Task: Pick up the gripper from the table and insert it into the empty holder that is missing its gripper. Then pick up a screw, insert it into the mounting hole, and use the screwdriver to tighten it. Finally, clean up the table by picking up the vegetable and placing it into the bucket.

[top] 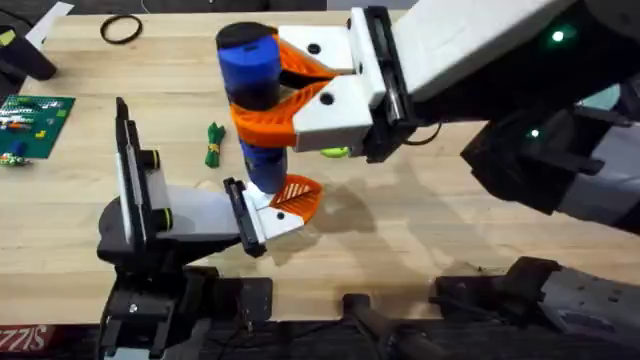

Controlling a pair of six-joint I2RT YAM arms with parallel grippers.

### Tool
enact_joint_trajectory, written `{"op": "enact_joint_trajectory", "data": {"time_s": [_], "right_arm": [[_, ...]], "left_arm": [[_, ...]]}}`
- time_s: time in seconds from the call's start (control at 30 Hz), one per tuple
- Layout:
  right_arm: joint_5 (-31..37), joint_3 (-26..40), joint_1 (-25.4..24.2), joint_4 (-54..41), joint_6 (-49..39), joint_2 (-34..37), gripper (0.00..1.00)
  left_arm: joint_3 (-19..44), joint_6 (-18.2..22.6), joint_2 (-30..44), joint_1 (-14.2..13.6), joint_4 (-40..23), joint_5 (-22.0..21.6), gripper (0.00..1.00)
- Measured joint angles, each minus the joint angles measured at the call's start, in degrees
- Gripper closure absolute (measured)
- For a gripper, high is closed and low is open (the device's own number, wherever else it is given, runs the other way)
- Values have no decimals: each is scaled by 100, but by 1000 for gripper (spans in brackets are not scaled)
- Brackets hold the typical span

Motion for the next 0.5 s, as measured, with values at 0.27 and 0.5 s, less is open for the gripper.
{"op": "enact_joint_trajectory", "data": {"time_s": [0.27, 0.5], "right_arm": [[20, 70, 2, -222, 0, 1, 952], [-26, 74, -14, 274, 132, 56, 952]], "left_arm": [[0, -28, 0, 0, -2, 0, 991], [0, -7, -1, 0, 4, -2, 991]]}}
